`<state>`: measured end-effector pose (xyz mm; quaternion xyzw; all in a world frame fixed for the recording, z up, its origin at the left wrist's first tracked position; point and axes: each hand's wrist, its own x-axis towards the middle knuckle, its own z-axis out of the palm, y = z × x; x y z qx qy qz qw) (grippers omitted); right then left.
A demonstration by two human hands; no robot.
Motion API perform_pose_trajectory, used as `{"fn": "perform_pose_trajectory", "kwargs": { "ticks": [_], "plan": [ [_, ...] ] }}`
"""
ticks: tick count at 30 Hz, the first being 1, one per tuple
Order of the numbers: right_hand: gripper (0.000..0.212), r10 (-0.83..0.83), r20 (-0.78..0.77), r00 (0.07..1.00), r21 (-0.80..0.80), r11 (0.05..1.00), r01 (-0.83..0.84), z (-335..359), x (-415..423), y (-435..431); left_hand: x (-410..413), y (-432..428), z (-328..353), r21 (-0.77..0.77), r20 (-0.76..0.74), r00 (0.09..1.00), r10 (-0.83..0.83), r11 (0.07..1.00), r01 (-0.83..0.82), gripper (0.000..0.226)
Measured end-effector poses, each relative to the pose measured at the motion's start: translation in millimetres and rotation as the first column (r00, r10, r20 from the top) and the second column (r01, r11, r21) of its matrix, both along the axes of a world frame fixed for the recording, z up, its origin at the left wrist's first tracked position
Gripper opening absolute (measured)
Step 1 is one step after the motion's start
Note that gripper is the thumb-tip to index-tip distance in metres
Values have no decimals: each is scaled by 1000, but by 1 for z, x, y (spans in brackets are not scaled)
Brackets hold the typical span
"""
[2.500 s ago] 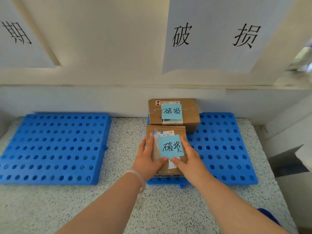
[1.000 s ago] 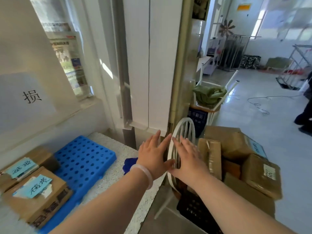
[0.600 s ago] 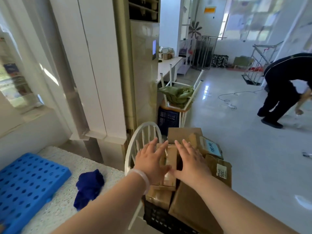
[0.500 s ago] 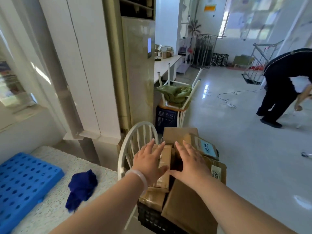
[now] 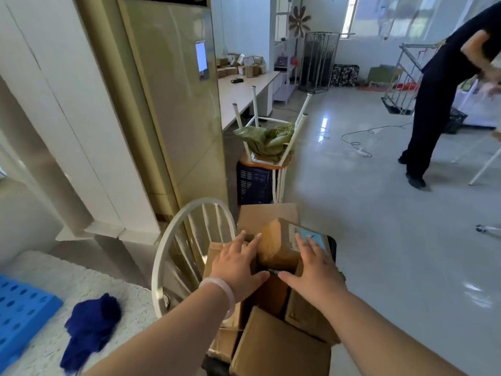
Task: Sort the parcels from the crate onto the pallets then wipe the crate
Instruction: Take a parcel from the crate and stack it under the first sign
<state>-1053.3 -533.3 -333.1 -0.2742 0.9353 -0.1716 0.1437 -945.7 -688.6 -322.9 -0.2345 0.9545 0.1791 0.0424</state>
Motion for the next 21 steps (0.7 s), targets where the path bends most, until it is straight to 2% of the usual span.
{"fn": "perform_pose_trajectory", "kwargs": {
  "ticks": [4,8,15,21],
  "plan": [
    [95,-131,42,990,-38,990,133,-3,-24,0,-33,-12,-1,56,33,998,-55,997,53,87],
    [91,-228,56,972,-39,972,230,-12,-35,1,-67,-14,-5,43,38,986,-165,986,163,93],
    [91,-292,72,954,16,956,292,-26,-45,-3,-113,-21,-27,2,73,950,-303,953,304,104],
    [91,-322,102,941,35,947,320,-40,-45,4,-119,-27,-43,35,-17,942,-336,941,337,86]
  ]
}}
